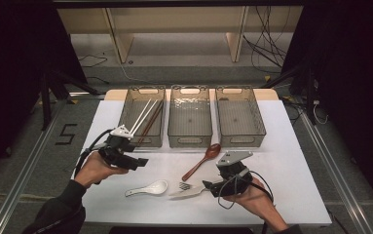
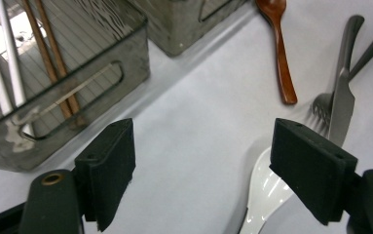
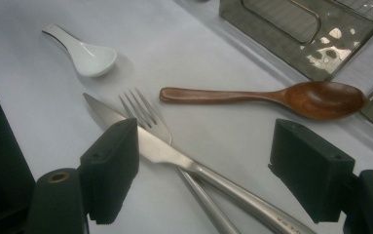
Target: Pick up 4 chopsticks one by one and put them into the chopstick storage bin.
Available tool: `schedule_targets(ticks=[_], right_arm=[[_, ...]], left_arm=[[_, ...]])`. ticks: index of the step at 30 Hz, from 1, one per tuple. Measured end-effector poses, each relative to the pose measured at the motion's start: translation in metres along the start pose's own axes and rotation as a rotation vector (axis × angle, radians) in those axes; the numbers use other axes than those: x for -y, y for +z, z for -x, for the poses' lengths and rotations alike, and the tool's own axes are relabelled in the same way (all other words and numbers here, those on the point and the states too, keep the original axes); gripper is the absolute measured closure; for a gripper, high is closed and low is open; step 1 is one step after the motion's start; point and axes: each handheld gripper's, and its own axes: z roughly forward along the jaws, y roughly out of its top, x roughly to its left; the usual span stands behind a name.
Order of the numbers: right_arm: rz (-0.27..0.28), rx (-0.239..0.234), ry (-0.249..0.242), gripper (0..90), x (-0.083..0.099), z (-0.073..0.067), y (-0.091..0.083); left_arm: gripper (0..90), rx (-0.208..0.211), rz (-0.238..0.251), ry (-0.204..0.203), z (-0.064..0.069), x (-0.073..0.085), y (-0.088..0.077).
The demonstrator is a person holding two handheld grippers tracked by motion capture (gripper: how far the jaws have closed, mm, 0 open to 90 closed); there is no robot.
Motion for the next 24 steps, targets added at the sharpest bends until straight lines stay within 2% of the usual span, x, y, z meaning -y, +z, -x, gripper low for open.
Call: schedule_targets(ticks=[7,12,20,24], right_arm=[[0.002,0.000,-0.004,26.8,-0.001,-0.001,0.000],[0.004,0.001,-0.002,26.6,-0.001,-0.001,0.000],[0.006,0.004,0.001,26.5,-0.001,-0.001,-0.001],[0.007,0.004,0.004,26.5,-0.001,0.000,-0.001]], left_arm=[[21.4,0.011,-0.050,0.052,0.011,0.012,0.004],[20.6,0.017,-0.074,0.068,0.017,0.018,0.007],[19.7,0.016,-0.165,0.100,0.023,0.028,0.017],[20.0,0.017,-0.195,0.108,0.026,0.032,0.022]])
